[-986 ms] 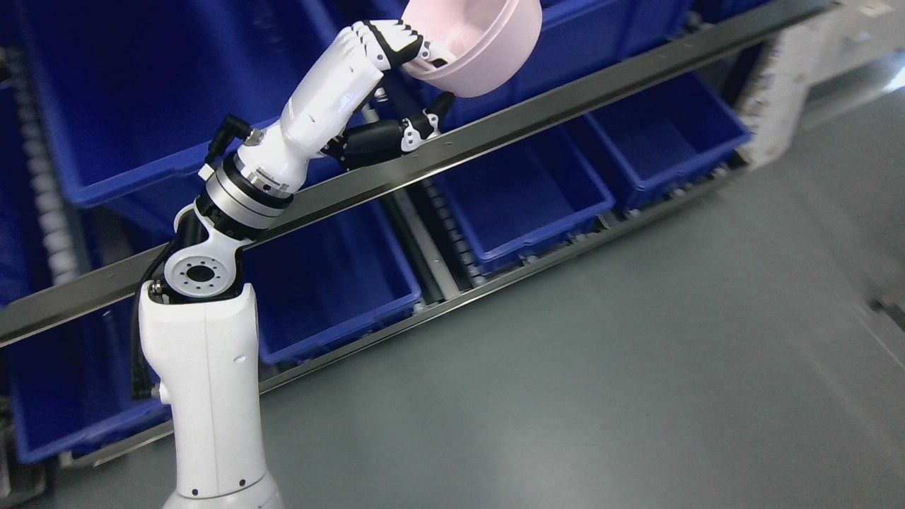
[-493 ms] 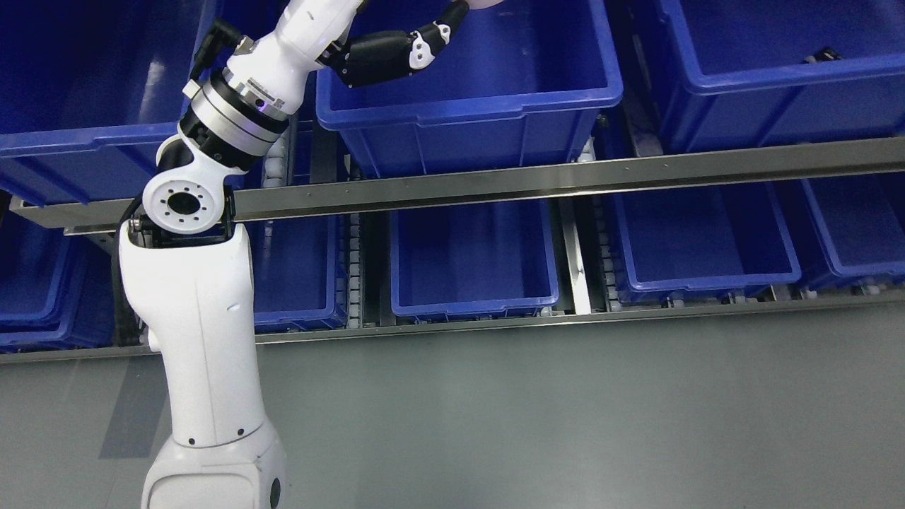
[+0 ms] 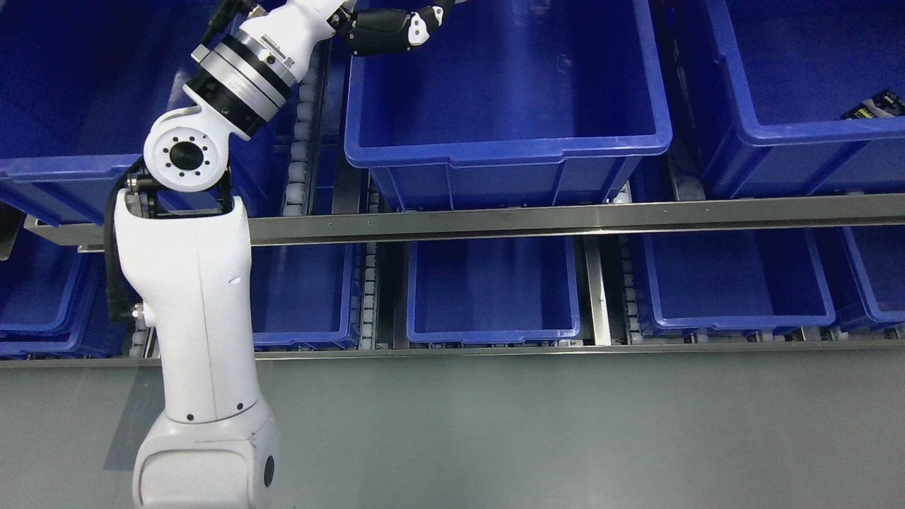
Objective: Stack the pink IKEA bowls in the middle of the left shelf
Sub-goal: 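Lower the stacked bowls into the blue bin and open the left hand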
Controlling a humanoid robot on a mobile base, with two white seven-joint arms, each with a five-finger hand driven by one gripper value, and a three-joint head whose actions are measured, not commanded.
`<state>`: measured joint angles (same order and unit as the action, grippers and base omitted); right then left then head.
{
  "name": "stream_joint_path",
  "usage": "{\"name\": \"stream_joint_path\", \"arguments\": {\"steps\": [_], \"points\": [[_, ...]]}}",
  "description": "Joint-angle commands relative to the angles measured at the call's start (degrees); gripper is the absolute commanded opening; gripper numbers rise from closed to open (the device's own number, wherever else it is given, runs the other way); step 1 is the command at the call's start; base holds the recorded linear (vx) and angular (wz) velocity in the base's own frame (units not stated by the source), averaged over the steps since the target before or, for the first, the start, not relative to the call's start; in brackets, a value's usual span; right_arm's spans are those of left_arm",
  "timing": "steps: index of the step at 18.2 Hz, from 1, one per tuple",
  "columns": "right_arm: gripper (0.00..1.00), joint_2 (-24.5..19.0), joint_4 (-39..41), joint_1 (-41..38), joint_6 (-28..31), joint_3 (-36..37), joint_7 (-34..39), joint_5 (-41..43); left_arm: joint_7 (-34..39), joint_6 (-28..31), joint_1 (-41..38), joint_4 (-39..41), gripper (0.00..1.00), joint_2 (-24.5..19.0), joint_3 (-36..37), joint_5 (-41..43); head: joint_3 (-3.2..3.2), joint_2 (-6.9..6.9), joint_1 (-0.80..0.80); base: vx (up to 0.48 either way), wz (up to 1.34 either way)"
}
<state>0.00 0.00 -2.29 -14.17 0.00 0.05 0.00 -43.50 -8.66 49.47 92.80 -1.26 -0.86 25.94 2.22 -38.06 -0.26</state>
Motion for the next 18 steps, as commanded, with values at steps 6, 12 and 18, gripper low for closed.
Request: {"name": "stream_joint_path", "arguments": {"steps": [6,12,18], "points": [[1.0,1.0,1.0,0.0,0.02,0.26,-0.05,0.09,-4.49,1.1,1.42,-9.92,0.09,-1.91,2.35,2.71,0.0,0.0,0.0,0.108,-0.11],[1.0,1.0,1.0,0.0,0.02,0.26,-0.05,0.09,-5.19,1.1,-1.66,-9.83,0.16,-0.77,4.63,2.98,0.0,0.0,0.0,0.054,-0.09],[1.0,1.0,1.0,0.0,0.02,0.26,-0.05,0.09,-4.58,1.01,-1.31,-9.84,0.54,0.26,3.67,2.8,0.0,0.0,0.0,0.039,-0.06]]}}
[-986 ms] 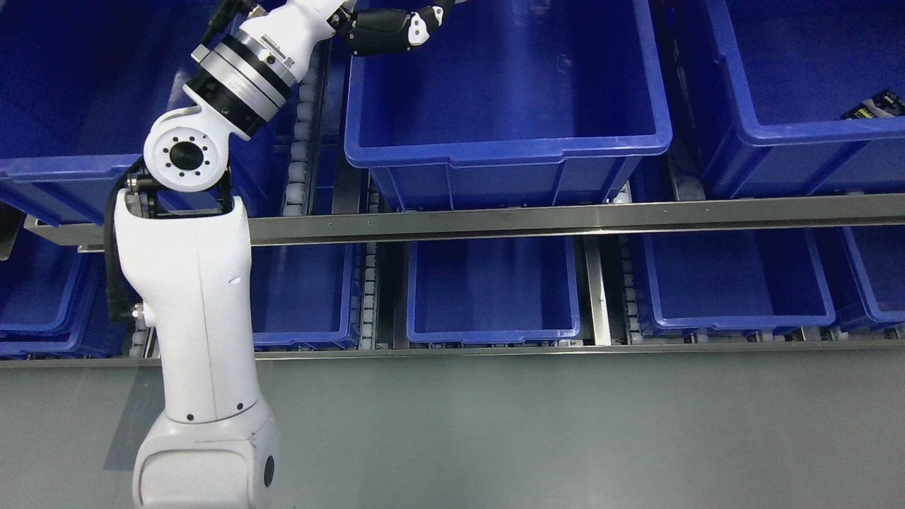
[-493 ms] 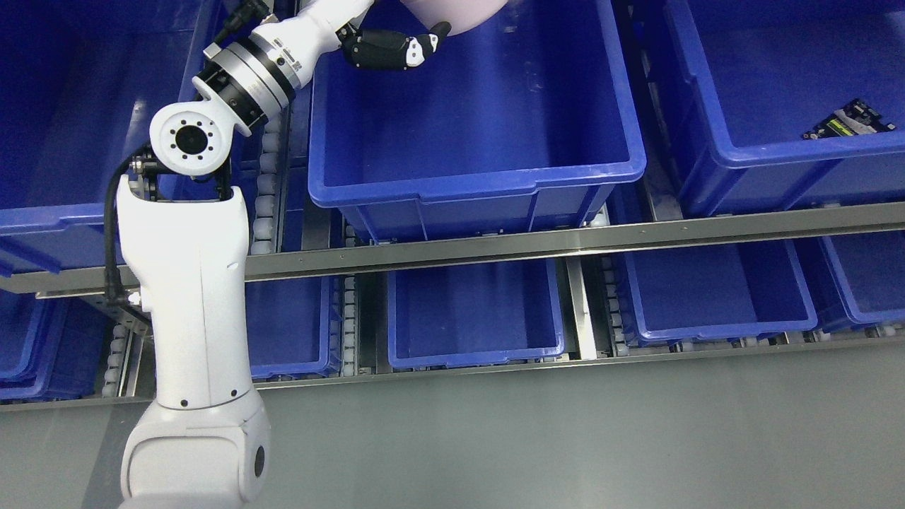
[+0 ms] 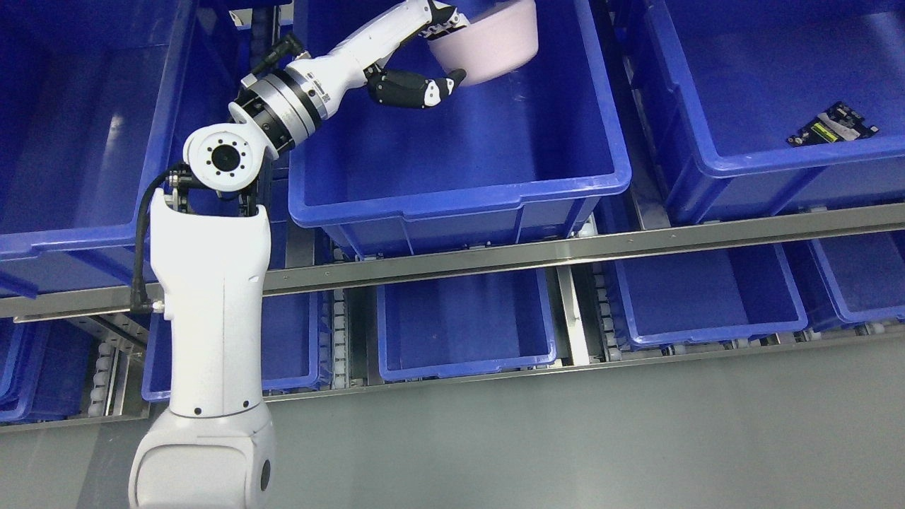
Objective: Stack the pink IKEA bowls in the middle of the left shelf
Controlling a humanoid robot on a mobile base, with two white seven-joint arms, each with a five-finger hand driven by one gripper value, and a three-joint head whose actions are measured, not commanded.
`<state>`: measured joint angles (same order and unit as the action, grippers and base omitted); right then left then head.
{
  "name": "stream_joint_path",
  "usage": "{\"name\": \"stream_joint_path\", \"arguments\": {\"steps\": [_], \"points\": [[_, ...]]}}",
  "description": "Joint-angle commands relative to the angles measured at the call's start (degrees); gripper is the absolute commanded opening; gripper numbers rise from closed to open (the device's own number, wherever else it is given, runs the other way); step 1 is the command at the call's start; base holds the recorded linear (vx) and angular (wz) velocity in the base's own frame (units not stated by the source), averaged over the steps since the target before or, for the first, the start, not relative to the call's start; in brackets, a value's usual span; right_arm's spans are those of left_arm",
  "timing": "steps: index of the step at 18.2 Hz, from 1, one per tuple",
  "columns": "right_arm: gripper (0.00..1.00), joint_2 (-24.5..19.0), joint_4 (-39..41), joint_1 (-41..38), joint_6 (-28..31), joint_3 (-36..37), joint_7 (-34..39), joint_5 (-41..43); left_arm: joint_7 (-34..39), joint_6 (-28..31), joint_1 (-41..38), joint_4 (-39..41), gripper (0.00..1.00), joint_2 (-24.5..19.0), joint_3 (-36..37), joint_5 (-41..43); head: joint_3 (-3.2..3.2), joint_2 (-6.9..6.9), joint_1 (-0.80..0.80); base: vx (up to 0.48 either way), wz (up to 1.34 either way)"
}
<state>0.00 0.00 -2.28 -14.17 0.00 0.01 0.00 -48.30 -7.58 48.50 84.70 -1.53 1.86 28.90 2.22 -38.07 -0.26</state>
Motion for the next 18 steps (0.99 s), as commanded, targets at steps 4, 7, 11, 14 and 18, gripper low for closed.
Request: {"name": "stream_joint_path", "arguments": {"steps": [4,7,11,14,18], "points": [[1.0,1.0,1.0,0.0,0.02,0.26,-0.01,0.09,3.63,-0.07,1.06,-1.02,0.81,0.53,-3.25,-0.6,0.0,0.0,0.0,0.008,0.0],[1.0,1.0,1.0,0.0,0.02,0.26,-0.01,0.09,20.46,-0.24,2.56,-1.02,0.95,0.53,-4.67,-11.7,0.0,0.0,0.0,0.0,0.0],[1.0,1.0,1.0,0.0,0.02,0.26,-0.01,0.09,50.97,0.28,2.39,-0.15,0.97,0.53,-3.18,-26.61,0.0,0.0,0.0,0.0,0.0],[1.0,1.0,1.0,0.0,0.02,0.26,-0.01,0.09,53.04,4.85,-1.03,3.97,0.99,0.53,0.07,-26.61,0.0,0.0,0.0,0.0,0.0],[1.0,1.0,1.0,0.0,0.02,0.26,-0.01,0.09,52.6,6.87,-6.91,8.99,0.99,0.53,2.44,-26.61,0.0,0.0,0.0,0.0,0.0]]}}
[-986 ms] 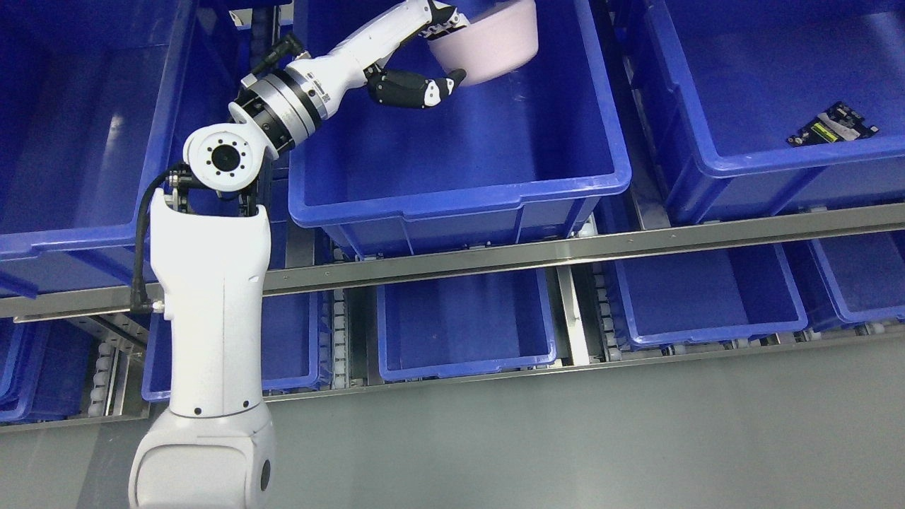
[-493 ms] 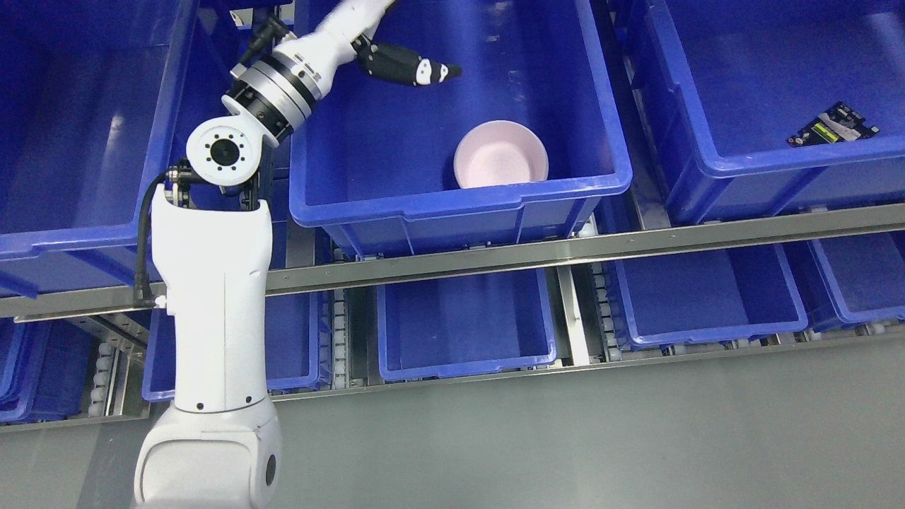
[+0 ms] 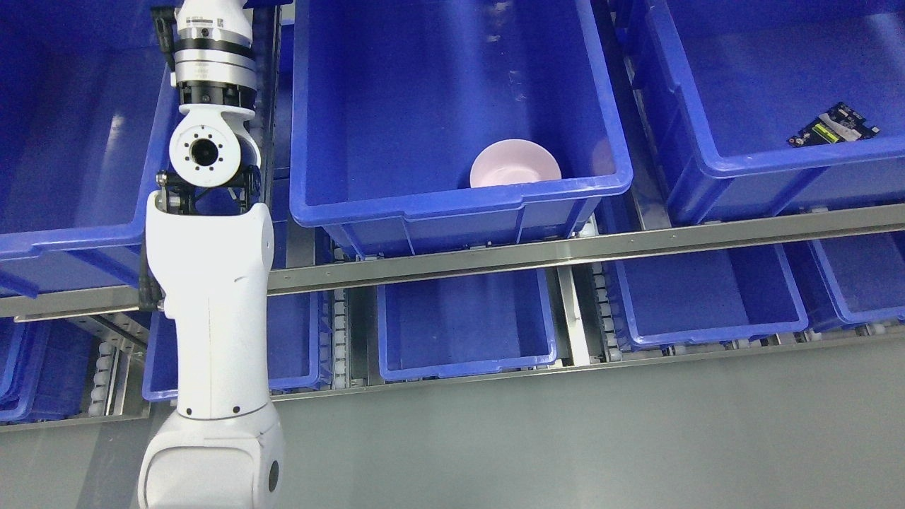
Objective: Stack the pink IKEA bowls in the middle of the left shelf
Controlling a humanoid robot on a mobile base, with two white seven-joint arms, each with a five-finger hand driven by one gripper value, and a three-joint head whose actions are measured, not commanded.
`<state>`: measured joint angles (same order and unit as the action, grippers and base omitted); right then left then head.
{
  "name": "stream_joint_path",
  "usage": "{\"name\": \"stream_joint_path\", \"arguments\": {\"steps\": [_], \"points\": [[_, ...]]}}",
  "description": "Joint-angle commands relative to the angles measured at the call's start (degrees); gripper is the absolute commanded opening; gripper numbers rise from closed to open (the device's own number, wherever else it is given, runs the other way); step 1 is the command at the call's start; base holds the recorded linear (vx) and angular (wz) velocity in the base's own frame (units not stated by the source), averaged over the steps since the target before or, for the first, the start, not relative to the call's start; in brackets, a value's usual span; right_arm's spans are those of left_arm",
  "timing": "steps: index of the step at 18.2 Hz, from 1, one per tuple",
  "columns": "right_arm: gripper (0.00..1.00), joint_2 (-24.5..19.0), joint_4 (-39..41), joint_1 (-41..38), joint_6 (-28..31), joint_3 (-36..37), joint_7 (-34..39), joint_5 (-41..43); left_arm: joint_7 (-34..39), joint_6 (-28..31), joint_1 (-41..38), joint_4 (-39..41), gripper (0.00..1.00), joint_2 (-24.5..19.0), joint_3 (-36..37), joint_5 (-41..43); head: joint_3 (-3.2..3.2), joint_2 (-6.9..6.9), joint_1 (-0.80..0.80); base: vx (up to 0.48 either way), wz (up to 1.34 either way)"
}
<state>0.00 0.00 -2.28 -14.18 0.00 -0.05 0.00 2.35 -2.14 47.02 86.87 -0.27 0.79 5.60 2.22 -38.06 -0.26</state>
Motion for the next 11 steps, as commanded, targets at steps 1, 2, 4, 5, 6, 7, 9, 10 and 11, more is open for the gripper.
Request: {"name": "stream_joint_path", "arguments": {"steps": [1,2,4,5,6,7,9,10,11], "points": [[1.0,1.0,1.0,0.0,0.03,0.26,0.05,0.09,1.96,1.52,-7.45,7.95,0.99,-0.73,4.21,-3.32,0.0,0.0,0.0,0.0,0.0],[1.0,1.0,1.0,0.0,0.03,0.26,0.05,0.09,1.96,1.53,-9.3,9.1,0.99,-0.73,4.4,-3.32,0.0,0.0,0.0,0.0,0.0],[1.0,1.0,1.0,0.0,0.03,0.26,0.05,0.09,1.61,1.53,-14.13,11.47,0.99,-0.73,4.4,-3.32,0.0,0.0,0.0,0.0,0.0],[1.0,1.0,1.0,0.0,0.03,0.26,0.05,0.09,1.61,1.44,-15.37,11.83,0.99,-0.73,4.22,-3.32,0.0,0.0,0.0,0.0,0.0],[1.0,1.0,1.0,0.0,0.03,0.26,0.05,0.09,1.61,1.44,-15.91,12.01,0.99,-0.73,3.96,-3.32,0.0,0.0,0.0,0.0,0.0],[1.0,1.0,1.0,0.0,0.03,0.26,0.05,0.09,1.69,1.09,-15.91,12.1,1.0,-0.73,3.7,-3.32,0.0,0.0,0.0,0.0,0.0],[1.0,1.0,1.0,0.0,0.03,0.26,0.05,0.09,1.7,1.0,-15.91,12.8,1.0,-0.73,3.17,-3.32,0.0,0.0,0.0,0.0,0.0],[1.0,1.0,1.0,0.0,0.03,0.26,0.05,0.09,1.61,1.0,-15.91,12.8,1.0,-0.73,3.08,-3.32,0.0,0.0,0.0,0.0,0.0],[1.0,1.0,1.0,0.0,0.03,0.26,0.05,0.09,1.69,1.0,-15.82,12.8,1.0,-0.73,3.08,-3.32,0.0,0.0,0.0,0.0,0.0]]}}
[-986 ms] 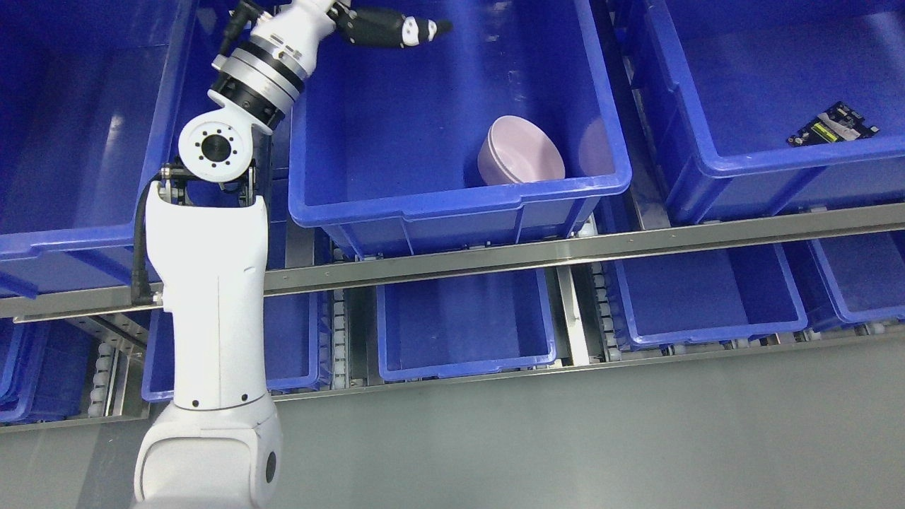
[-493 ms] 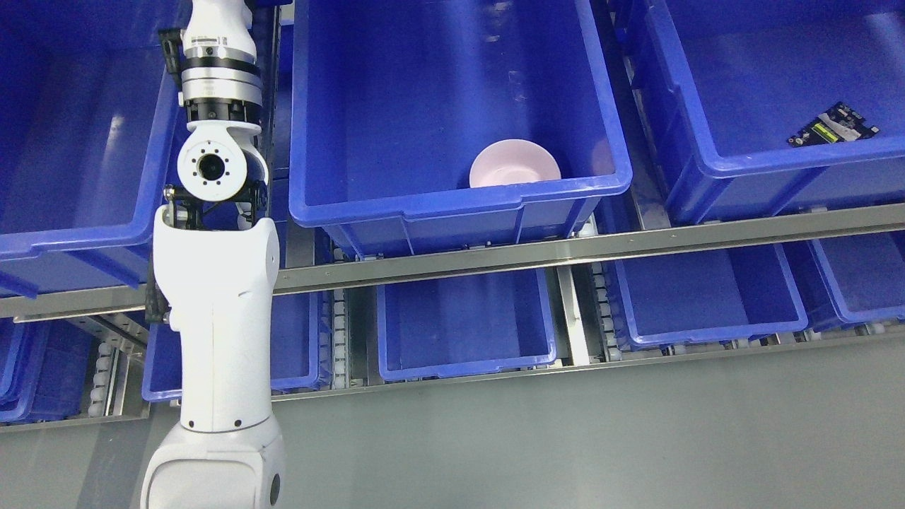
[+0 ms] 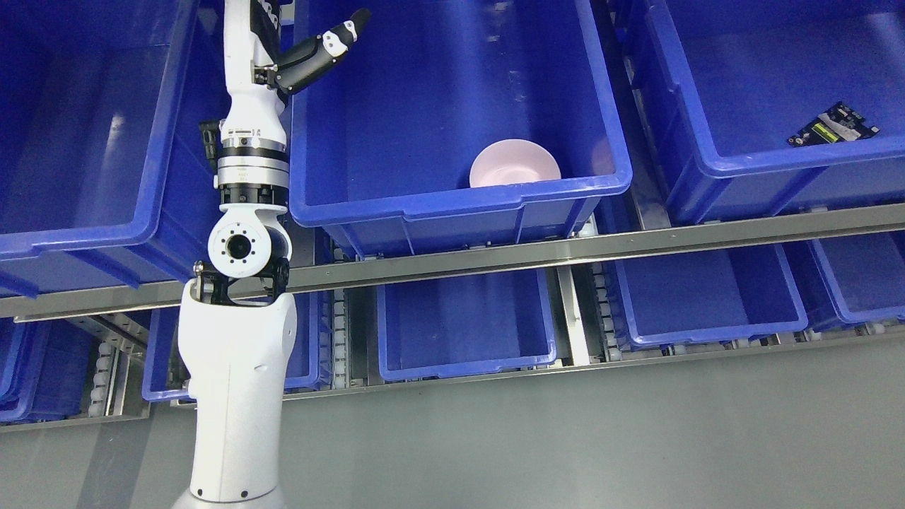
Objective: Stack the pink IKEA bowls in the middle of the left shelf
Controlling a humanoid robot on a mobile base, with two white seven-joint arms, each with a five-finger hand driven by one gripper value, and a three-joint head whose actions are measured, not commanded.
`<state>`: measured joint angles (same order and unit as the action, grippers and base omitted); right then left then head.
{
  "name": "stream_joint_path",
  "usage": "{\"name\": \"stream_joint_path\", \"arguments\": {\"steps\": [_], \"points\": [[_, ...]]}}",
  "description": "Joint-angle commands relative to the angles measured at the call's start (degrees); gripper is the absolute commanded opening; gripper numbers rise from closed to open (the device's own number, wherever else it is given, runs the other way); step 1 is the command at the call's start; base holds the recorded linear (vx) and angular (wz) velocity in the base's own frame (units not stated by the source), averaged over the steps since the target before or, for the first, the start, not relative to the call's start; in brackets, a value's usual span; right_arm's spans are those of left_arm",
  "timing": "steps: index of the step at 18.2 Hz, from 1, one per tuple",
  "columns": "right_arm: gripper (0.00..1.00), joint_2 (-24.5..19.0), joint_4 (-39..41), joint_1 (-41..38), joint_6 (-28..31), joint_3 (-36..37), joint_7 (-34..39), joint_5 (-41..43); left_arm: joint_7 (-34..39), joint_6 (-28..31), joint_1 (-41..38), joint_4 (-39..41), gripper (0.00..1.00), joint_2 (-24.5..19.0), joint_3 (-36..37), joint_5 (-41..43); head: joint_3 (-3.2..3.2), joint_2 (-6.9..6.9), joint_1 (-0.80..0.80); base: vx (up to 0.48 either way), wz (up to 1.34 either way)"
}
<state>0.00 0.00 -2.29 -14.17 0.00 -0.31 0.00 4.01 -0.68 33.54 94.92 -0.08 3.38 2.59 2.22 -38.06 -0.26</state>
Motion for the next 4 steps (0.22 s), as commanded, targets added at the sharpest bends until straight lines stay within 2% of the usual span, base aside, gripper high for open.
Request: {"name": "stream_joint_path", "arguments": {"steps": [1,4], "points": [[1.0,1.0,1.0,0.0,0.02,0.27,0.31,0.09,0.03,-0.47,-2.42,4.75,1.0,-0.92,0.4,-0.31,0.0,0.0,0.0,0.0,0.0],[1.0,1.0,1.0,0.0,0.02,0.27,0.31,0.09,-0.05,-0.47,-2.43,4.75,1.0,-0.92,0.14,-0.31,0.0,0.0,0.0,0.0,0.0]]}}
